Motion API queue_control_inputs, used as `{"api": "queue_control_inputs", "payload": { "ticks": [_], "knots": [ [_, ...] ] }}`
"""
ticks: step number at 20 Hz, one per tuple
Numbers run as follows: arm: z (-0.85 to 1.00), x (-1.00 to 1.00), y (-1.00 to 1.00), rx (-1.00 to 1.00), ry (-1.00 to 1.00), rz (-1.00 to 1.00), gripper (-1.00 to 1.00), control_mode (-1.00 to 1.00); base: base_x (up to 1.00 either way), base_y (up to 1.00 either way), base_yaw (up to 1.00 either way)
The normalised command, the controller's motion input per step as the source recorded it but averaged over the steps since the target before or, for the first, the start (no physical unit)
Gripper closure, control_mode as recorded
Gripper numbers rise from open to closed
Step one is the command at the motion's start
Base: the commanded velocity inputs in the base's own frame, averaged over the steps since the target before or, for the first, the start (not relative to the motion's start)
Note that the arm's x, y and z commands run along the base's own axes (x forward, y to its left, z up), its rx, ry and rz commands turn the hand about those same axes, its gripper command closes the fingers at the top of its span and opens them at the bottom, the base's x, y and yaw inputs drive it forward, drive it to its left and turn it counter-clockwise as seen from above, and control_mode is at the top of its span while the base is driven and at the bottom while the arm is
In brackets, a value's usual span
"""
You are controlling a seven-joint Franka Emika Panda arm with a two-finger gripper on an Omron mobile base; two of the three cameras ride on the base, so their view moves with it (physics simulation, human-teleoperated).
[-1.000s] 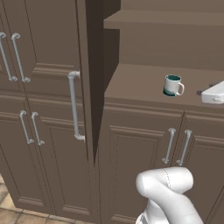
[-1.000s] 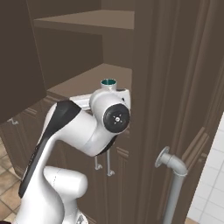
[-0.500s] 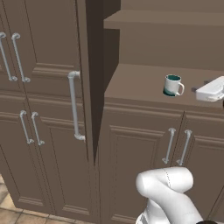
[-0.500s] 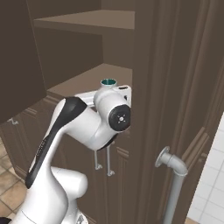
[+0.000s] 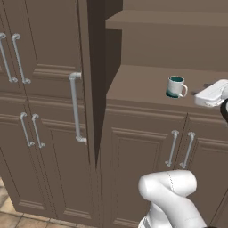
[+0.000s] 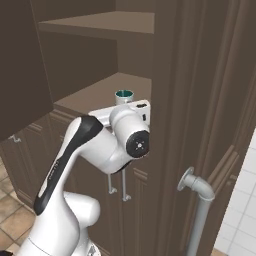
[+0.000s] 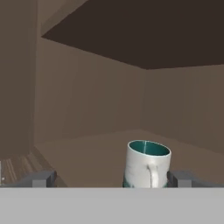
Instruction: There is a tray on the dining counter. Grab the cup, mug, and pitcher and place them on the tray. The pitcher may be placed next to the tray if it cannot fit the tray.
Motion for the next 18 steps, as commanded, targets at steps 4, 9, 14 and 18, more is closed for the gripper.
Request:
{"api": "queue_control_inputs", "payload": {
  "ticks": [4, 9, 14, 18],
  "knots": [
    [-0.05, 0.25, -0.01, 0.0, 0.0, 0.0, -1.0, -1.0, 0.0, 0.0, 0.0],
    [-0.07, 0.25, -0.23, 0.01, 0.05, 0.01, -1.0, -1.0, 0.0, 0.0, 0.0],
    [-0.13, 0.23, -0.23, 0.04, 0.18, 0.02, -1.0, -1.0, 0.0, 0.0, 0.0],
    [-0.12, 0.27, -0.03, 0.0, 0.11, 0.01, -1.0, -1.0, 0.0, 0.0, 0.0]
  ]
}}
